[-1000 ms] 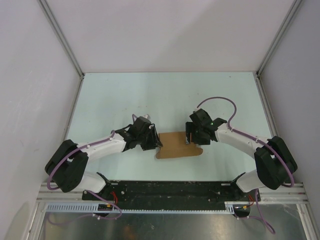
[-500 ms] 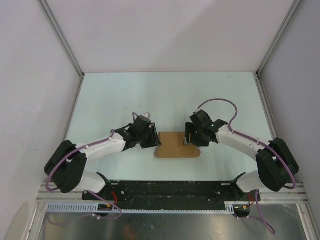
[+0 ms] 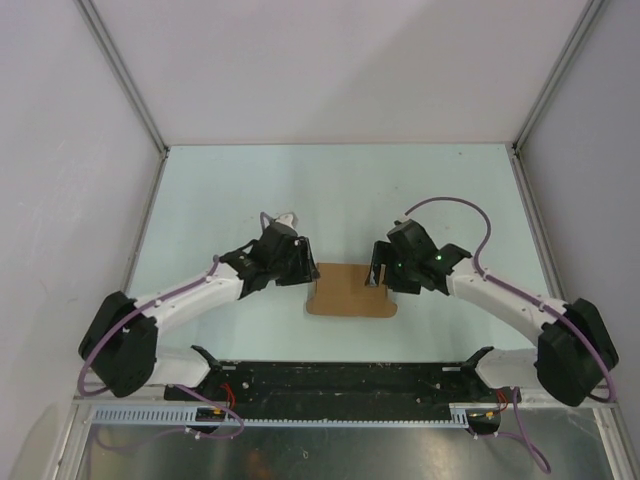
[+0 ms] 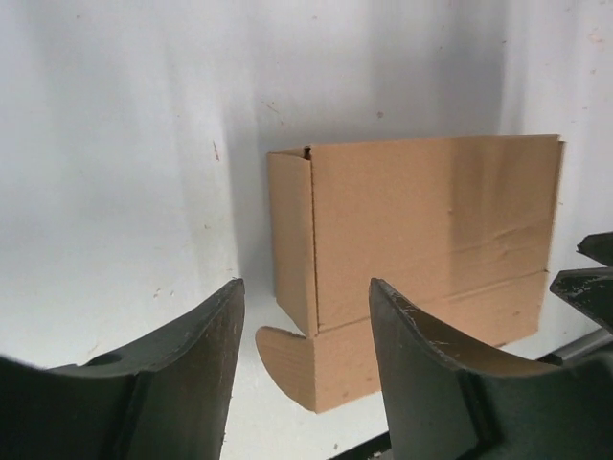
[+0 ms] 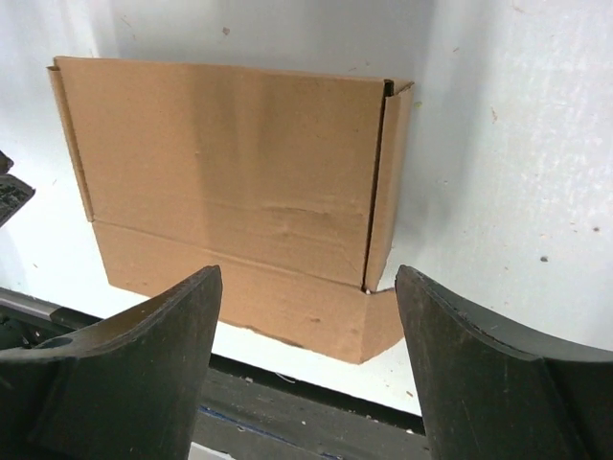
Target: Fold the paper box
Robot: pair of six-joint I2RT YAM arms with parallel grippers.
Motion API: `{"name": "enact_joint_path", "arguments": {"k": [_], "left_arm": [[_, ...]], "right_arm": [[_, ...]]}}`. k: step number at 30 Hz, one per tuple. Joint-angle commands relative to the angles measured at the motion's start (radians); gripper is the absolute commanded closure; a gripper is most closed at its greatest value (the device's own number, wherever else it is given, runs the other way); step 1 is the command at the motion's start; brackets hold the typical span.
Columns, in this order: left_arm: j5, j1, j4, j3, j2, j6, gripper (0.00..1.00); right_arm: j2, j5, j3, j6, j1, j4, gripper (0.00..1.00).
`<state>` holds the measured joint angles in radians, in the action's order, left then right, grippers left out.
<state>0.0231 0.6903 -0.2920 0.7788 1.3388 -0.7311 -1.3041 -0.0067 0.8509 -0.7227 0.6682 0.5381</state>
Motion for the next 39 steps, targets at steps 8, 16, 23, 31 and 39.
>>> {"name": "enact_joint_path", "arguments": {"k": [8,16,23,31,39], "left_arm": [[0.034,0.107,-0.021,-0.075,-0.159,0.019,0.30],[0.155,0.238,-0.006,-0.118,-0.207,-0.004,0.22],[0.216,0.244,0.037,-0.153,-0.199,0.001,0.17],[0.178,0.245,0.070,-0.151,-0.155,-0.007,0.11],[0.129,0.245,0.086,-0.145,-0.104,-0.024,0.16]], "right_arm": [[0.170,0.045,-0.105,0.058,0.042,0.021,0.18],[0.246,0.028,-0.217,0.049,0.076,-0.087,0.15],[0.218,0.039,-0.242,0.057,0.102,-0.173,0.14],[0.193,0.051,-0.243,0.063,0.105,-0.185,0.13],[0.187,0.056,-0.243,0.063,0.106,-0.190,0.16]]}}
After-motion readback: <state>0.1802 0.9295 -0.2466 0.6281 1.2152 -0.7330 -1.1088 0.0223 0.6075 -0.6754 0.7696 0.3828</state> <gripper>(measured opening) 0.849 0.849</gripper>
